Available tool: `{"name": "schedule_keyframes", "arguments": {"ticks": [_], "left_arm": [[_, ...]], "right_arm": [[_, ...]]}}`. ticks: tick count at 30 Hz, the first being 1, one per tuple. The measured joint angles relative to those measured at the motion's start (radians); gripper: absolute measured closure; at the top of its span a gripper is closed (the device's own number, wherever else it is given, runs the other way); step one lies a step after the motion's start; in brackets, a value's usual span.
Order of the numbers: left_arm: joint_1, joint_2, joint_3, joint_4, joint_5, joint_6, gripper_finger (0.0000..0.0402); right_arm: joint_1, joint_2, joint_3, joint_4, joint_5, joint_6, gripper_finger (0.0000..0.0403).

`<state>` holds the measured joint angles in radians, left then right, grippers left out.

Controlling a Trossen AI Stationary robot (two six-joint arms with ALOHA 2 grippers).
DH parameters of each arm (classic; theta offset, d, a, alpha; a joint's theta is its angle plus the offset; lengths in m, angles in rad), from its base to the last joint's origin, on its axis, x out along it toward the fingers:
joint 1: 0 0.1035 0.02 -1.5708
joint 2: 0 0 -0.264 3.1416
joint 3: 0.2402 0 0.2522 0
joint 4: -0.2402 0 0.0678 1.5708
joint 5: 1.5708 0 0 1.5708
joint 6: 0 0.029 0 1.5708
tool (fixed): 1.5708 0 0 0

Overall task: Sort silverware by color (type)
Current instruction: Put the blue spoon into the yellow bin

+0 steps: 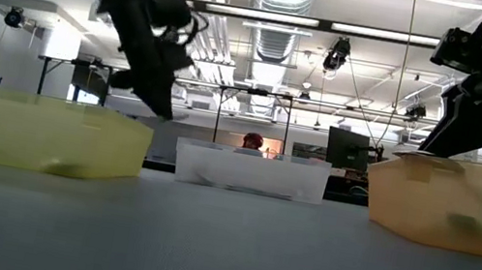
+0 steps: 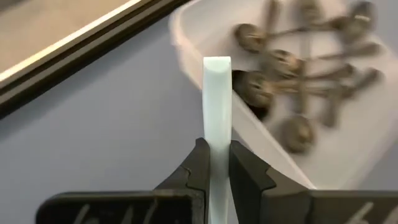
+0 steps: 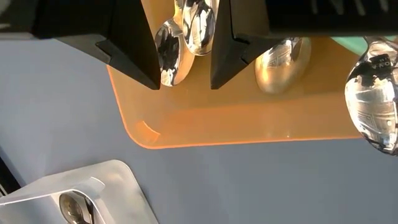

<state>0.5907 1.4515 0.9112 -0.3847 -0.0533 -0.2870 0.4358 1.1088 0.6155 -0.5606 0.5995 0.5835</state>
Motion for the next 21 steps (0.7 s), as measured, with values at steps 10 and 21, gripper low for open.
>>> {"name": "schedule_keyframes", "arguments": {"ticks": [10, 21], "left_arm": [[-0.180, -0.250, -0.083, -0.217, 0.020, -0.017, 0.0382], [-0.294, -0.463, -0.324, -0.247, 0.021, -0.326, 0.0358]], "right_arm": [[0.000, 0.000, 0.000, 0.001, 0.000, 0.000, 0.0271], [0.000, 0.000, 0.000, 0.002, 0.000, 0.000, 0.0271]]}}
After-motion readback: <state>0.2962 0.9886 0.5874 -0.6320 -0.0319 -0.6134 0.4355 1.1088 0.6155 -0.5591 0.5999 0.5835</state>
